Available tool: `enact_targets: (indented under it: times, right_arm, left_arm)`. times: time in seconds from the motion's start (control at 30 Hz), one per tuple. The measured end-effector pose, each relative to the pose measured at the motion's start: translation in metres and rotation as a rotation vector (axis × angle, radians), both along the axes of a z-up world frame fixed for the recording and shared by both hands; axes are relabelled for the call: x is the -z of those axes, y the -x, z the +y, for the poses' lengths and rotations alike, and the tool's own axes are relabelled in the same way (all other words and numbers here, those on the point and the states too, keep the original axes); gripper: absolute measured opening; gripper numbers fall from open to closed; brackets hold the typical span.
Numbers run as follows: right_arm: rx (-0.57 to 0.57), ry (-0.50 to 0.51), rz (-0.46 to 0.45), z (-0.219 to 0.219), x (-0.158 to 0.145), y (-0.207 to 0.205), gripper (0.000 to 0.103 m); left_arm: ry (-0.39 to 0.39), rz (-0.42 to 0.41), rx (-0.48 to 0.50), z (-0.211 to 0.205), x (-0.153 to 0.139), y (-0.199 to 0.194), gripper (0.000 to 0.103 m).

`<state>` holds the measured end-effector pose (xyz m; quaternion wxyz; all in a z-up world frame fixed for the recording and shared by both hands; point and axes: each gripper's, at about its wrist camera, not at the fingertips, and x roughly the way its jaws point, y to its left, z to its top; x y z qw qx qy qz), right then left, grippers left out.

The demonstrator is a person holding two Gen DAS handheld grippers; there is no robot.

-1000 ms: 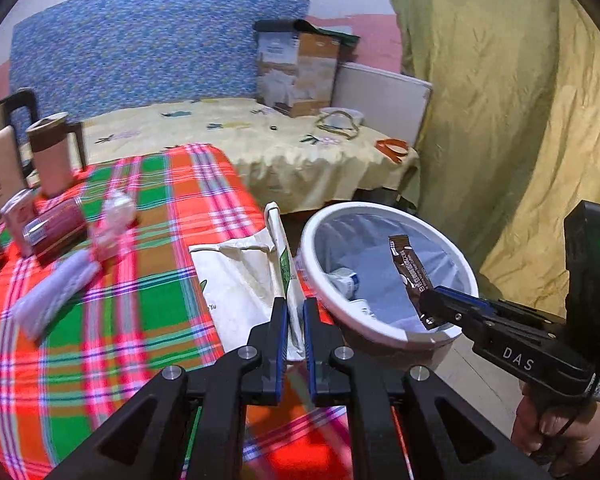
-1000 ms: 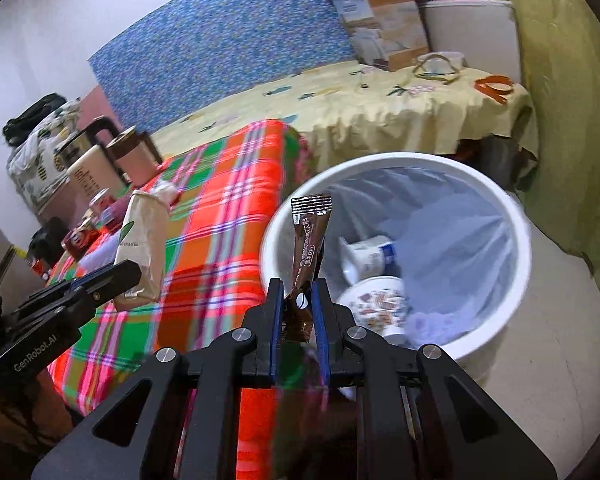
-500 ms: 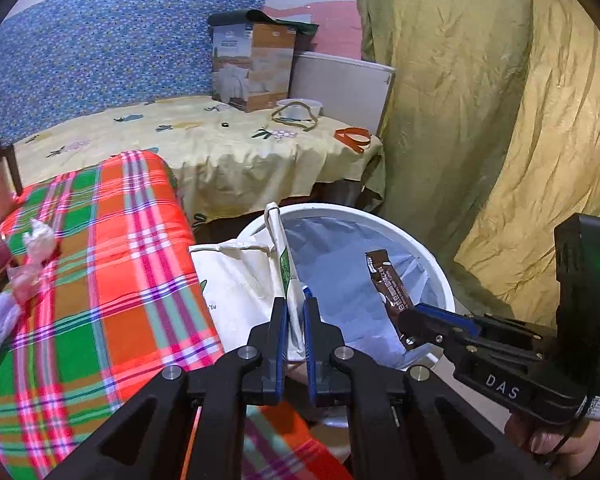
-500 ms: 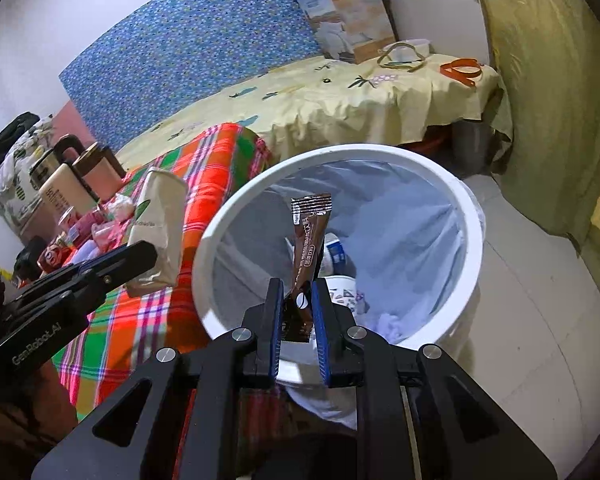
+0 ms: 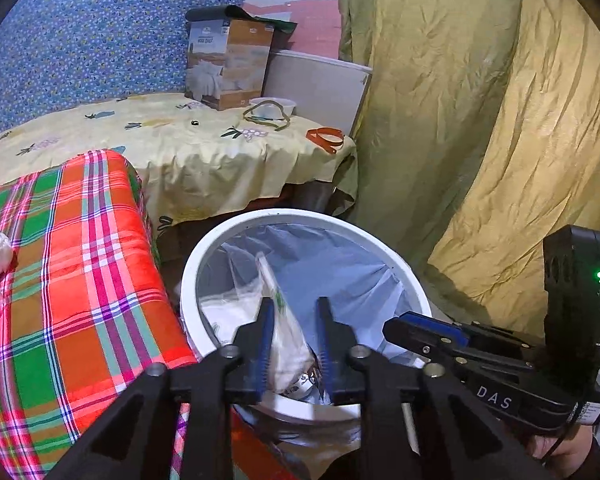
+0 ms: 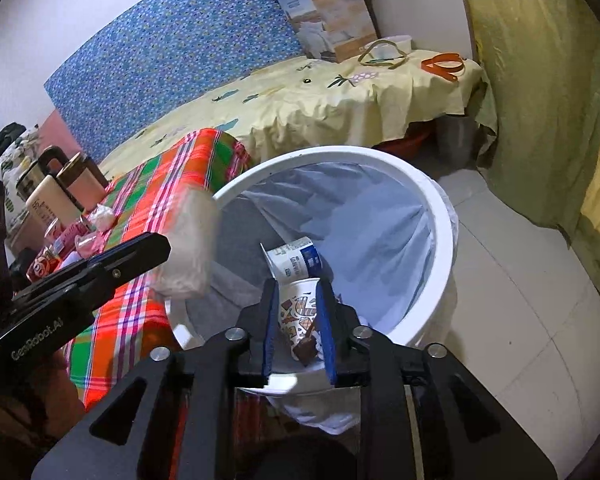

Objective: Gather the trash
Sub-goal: 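Carry the wrapper and napkin over the white bin and open both grippers, then move both grippers back over the table toward the red cans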

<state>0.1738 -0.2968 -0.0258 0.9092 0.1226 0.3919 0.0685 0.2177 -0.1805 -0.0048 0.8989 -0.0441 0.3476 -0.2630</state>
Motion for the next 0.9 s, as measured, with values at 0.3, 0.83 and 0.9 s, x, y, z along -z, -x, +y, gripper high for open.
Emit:
enact_targets:
  times: [0.3,0.83,0.9]
  right_arm:
    - [-0.024,-0.010,-0.022,0.007,-0.007,0.006,0.024]
    - [-0.180,-0.043,-0.065,0.058,-0.020,0.017,0.039]
    - [-0.205,-0.039,-0.065,0.068,-0.020,0.018,0.039]
  left_arm:
    - [0.023,0.001,-0.044,0.023,-0.009,0.014,0.024]
    - [-0.006,-0.026,-0.246,0.107,-0.013,0.064,0.024]
    - [-0.013,-0.018,-0.286,0.121,-0.011,0.069,0.024]
